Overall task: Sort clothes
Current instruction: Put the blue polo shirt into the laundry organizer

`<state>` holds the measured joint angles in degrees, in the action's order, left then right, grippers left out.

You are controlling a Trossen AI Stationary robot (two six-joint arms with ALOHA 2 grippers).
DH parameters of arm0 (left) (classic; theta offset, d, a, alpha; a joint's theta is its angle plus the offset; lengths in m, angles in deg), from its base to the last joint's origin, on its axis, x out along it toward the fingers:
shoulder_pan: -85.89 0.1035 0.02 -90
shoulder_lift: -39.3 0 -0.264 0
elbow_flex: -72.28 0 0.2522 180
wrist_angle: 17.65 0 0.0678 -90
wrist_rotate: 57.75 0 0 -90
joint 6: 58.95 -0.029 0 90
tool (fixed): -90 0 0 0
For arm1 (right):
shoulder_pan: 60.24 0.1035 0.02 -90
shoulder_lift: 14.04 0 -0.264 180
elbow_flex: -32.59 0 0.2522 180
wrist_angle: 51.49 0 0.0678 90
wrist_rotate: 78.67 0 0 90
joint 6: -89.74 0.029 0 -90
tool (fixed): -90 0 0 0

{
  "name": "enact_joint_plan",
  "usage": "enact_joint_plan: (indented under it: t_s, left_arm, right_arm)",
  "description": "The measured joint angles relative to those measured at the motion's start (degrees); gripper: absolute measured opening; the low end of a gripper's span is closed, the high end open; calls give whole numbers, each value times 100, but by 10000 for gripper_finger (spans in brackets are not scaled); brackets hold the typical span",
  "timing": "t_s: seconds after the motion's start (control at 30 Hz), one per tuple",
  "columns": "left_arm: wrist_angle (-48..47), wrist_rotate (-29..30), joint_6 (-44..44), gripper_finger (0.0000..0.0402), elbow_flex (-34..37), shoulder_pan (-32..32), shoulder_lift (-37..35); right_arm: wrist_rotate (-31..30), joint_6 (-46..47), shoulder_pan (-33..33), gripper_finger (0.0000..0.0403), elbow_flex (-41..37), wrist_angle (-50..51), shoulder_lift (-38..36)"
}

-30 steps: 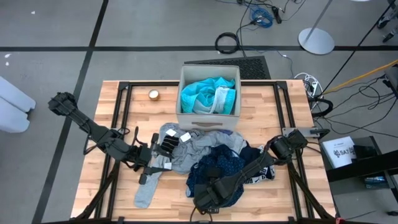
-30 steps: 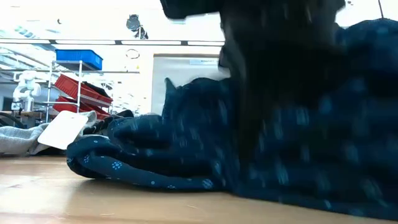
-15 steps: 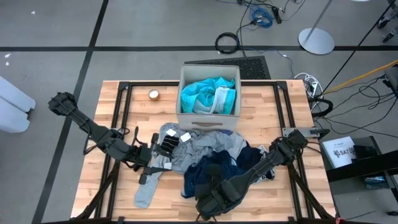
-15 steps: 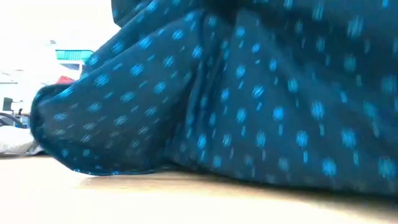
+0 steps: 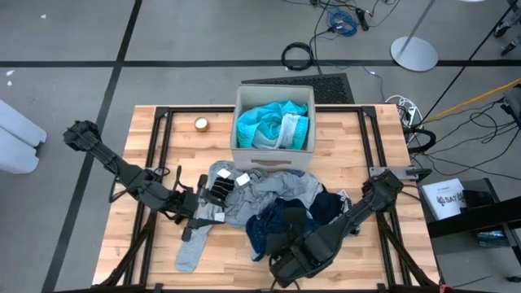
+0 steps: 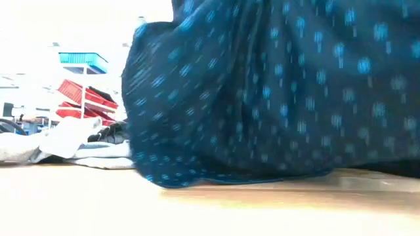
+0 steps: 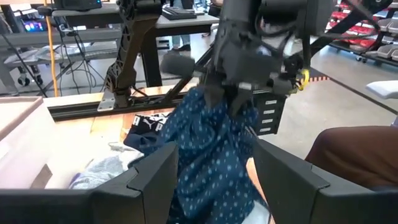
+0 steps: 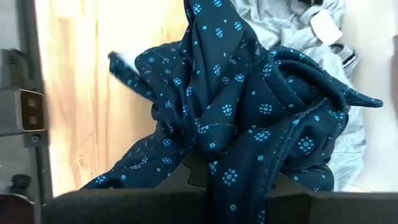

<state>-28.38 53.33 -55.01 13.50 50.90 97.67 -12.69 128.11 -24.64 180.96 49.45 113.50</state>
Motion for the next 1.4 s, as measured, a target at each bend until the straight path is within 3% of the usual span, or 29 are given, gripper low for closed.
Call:
enact_joint_plan:
  t_s: [0.23, 0.8, 1.4]
  left_arm:
    - [-7, 16, 29, 219, 0, 1, 0]
    - [-82, 45, 29, 219, 0, 0, 0]
    - [-116, 46, -26, 219, 2, 2, 0]
  right_arm:
    - [-28, 0, 15, 23, 2, -3, -369]
    - [-1042, -282, 18, 23, 7, -101, -1469]
    - [-1703, -2826, -180, 23, 9, -2297, -2375]
